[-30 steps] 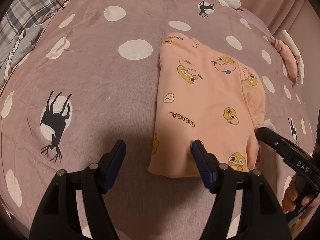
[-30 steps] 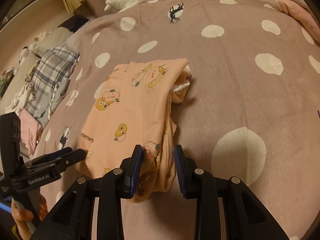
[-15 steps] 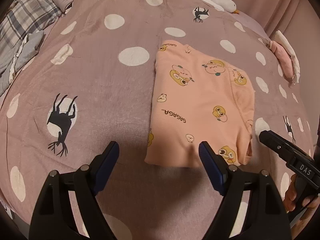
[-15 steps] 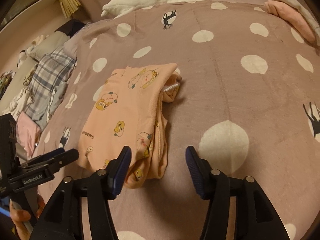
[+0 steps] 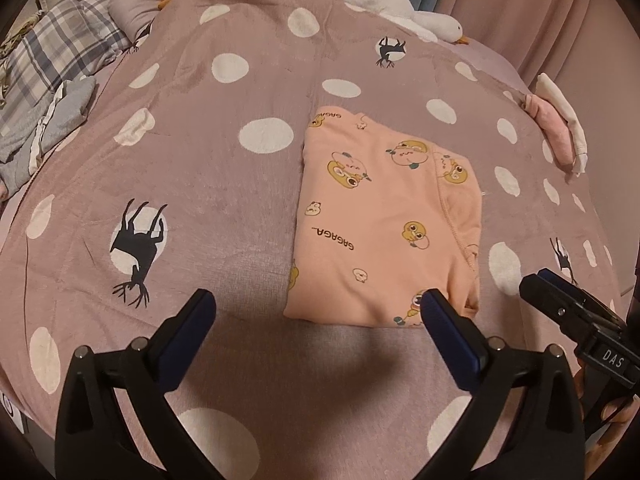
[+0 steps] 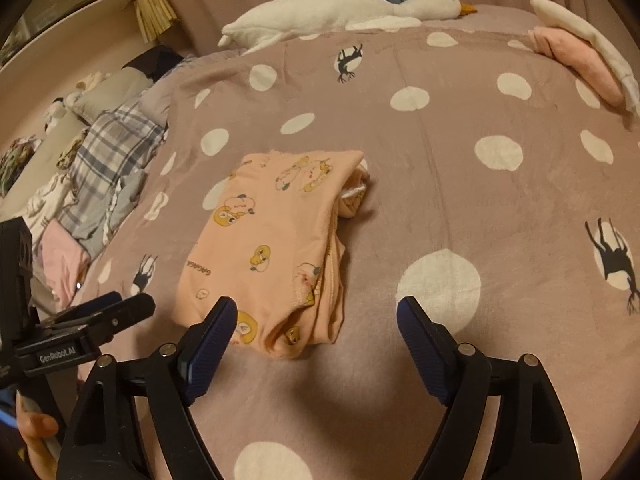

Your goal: Fold small clothes

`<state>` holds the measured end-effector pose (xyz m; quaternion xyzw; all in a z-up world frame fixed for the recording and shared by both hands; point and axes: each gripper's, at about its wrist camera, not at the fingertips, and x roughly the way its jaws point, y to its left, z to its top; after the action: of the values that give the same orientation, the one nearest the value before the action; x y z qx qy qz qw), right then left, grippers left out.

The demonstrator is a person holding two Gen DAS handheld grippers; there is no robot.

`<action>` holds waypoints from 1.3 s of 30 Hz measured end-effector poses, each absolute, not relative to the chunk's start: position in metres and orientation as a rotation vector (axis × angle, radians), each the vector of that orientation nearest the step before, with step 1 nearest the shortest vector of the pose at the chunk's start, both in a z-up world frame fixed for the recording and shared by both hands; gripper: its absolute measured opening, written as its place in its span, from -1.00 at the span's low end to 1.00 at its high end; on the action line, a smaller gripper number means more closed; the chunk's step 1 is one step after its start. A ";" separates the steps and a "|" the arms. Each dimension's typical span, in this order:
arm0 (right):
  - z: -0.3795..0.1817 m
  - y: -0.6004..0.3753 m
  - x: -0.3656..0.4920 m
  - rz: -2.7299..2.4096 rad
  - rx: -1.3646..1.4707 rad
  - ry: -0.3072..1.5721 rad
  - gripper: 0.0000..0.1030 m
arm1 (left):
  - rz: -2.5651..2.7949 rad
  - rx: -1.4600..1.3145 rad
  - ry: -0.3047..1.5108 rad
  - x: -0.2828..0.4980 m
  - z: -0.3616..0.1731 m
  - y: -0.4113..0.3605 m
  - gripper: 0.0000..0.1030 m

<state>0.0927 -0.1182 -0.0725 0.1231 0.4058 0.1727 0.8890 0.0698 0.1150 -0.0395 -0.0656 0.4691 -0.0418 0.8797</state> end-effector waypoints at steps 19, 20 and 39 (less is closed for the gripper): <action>-0.037 -0.110 0.048 0.321 0.123 0.723 0.98 | -0.066 -0.065 0.866 0.029 0.000 0.104 0.99; -0.034 -0.109 0.045 0.320 0.108 0.714 0.98 | -0.067 -0.064 0.863 0.028 0.001 0.104 0.99; -0.018 -0.094 0.016 0.331 0.087 0.687 0.98 | 0.029 -0.043 0.884 0.000 0.012 0.098 0.99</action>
<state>0.0158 -0.0938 -0.0180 0.0425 0.3350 0.1616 0.9273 -0.0004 0.0983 0.0122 -0.0208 0.4279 0.0140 0.9035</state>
